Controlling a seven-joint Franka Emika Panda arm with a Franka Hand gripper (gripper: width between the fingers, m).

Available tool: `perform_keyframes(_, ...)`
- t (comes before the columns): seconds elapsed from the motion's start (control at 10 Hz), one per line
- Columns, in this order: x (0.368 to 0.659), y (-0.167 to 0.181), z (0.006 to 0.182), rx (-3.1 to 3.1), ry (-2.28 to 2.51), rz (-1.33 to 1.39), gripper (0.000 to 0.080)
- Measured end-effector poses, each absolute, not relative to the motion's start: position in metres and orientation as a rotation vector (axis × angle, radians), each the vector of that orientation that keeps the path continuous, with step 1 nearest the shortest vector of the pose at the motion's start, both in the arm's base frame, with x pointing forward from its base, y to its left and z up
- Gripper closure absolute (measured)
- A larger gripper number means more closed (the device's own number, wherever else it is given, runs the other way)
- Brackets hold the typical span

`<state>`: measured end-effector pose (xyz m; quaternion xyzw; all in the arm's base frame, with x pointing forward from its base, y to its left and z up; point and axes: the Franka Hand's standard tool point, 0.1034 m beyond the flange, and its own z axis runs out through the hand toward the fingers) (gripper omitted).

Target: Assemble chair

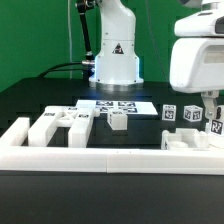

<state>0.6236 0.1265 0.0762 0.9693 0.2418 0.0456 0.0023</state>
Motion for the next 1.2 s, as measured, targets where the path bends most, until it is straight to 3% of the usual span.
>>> perform_keyframes(1.2,0.6227,0.1289,0.0744,3.062,-0.998,0.100,0.0509)
